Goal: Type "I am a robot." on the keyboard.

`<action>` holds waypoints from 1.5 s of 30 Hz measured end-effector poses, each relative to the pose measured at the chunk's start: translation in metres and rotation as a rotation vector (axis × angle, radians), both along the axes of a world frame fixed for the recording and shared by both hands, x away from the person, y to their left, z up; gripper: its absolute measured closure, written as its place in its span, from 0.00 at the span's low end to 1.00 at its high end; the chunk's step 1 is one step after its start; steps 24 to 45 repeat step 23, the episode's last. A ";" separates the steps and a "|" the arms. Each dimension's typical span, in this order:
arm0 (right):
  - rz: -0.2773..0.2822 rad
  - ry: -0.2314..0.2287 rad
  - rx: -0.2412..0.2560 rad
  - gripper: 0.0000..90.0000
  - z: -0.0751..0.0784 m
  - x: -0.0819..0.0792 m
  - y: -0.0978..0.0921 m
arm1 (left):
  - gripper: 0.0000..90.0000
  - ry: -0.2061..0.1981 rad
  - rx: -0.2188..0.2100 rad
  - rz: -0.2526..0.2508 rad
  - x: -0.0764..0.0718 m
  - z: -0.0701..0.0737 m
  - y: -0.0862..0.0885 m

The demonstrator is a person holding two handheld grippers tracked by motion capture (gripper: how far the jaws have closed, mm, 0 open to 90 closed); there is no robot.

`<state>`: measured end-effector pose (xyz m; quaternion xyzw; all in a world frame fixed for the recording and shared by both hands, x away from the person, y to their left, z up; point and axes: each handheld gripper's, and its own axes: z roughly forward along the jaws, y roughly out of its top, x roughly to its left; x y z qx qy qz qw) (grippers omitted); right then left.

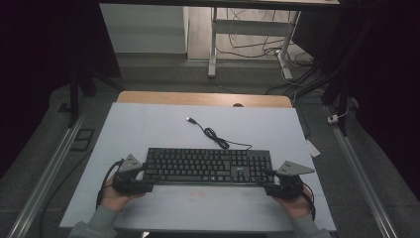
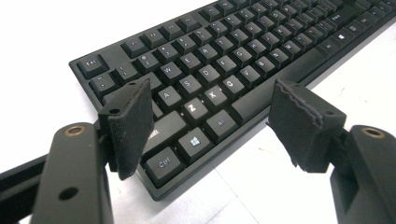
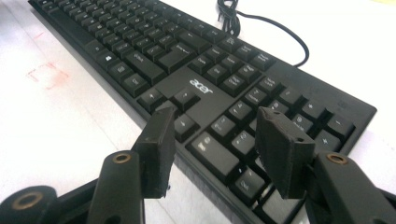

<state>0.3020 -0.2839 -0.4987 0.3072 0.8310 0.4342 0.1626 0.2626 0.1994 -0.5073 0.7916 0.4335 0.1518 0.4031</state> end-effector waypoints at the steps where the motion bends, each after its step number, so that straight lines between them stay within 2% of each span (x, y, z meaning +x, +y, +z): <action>1: 0.001 -0.003 0.002 0.53 -0.001 0.000 0.000 | 0.34 -0.002 0.001 -0.002 -0.001 0.000 0.001; 4: 0.005 -0.004 -0.015 0.52 -0.001 -0.001 -0.001 | 0.34 -0.005 -0.004 -0.001 -0.001 0.001 0.001; 45: 0.018 -0.004 -0.015 0.52 -0.002 -0.001 0.002 | 0.34 -0.005 -0.005 0.000 0.001 0.000 0.004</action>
